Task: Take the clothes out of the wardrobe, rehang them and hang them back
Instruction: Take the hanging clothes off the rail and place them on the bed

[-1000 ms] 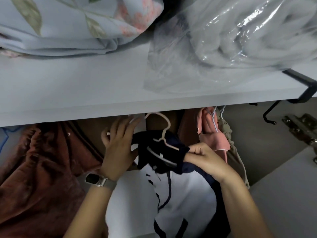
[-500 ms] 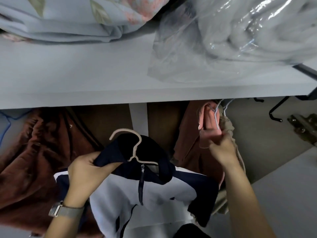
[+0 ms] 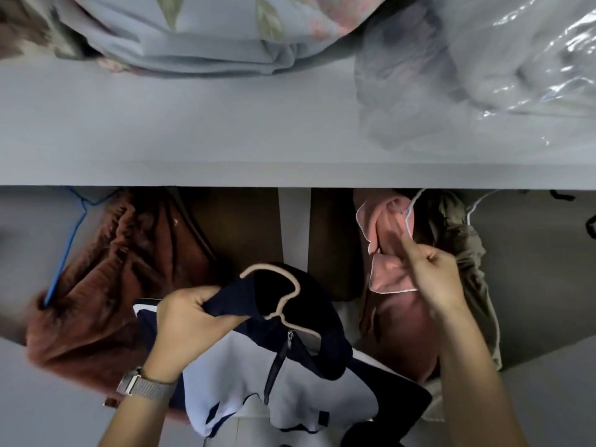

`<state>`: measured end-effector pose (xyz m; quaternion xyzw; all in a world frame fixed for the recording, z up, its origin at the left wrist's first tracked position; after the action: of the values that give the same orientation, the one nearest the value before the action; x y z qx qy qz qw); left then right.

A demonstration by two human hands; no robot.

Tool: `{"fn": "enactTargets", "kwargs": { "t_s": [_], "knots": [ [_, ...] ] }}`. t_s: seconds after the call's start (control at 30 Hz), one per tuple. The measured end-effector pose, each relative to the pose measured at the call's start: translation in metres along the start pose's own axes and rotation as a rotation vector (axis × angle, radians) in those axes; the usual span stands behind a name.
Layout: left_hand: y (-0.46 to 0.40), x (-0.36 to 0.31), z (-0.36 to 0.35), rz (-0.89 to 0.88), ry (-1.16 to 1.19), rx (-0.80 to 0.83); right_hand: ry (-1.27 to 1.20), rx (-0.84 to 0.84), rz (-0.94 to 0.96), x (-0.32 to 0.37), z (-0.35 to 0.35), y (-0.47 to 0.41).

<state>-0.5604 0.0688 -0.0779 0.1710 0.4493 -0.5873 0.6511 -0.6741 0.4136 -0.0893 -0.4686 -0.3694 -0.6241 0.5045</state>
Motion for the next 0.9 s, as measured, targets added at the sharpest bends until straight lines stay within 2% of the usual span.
{"fn": "enactTargets", "kwargs": {
  "t_s": [0.13,0.2,0.33,0.43,0.5,0.57,0.7,0.9],
  "knots": [
    [0.006,-0.005,-0.008,-0.096,-0.014,0.031,0.315,0.139,0.235,0.022,0.012,0.004],
    [0.004,-0.012,-0.010,-0.159,-0.049,-0.004,0.382,0.238,0.309,0.031,0.009,0.017],
    [-0.006,-0.020,-0.015,-0.256,-0.082,-0.032,0.329,0.420,0.332,0.040,-0.005,0.048],
    [-0.014,-0.031,-0.021,-0.308,0.004,0.015,0.227,0.502,0.281,0.033,-0.016,0.074],
    [-0.013,-0.047,-0.029,-0.405,0.032,0.051,0.156,0.551,0.262,0.029,-0.020,0.093],
    [-0.009,-0.062,-0.038,-0.472,0.072,0.107,0.095,0.559,0.215,0.022,-0.014,0.110],
    [0.006,-0.078,-0.051,-0.412,0.120,0.187,-0.002,0.488,0.118,0.009,0.022,0.145],
    [0.035,-0.123,-0.077,-0.738,0.051,0.197,-0.088,0.395,0.043,-0.002,0.061,0.210]
  ]
}}
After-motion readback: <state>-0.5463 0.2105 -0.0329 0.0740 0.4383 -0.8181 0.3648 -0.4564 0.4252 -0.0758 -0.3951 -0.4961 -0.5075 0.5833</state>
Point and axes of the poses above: each hand's wrist, its own y-axis away from the middle knuckle, its own z-axis out of the back of the hand, x = y × z, the point moved 5 cm from there along -y, towards the middle knuckle, and after that the axes turned 6 degrees about y, right-handed, at the moved point
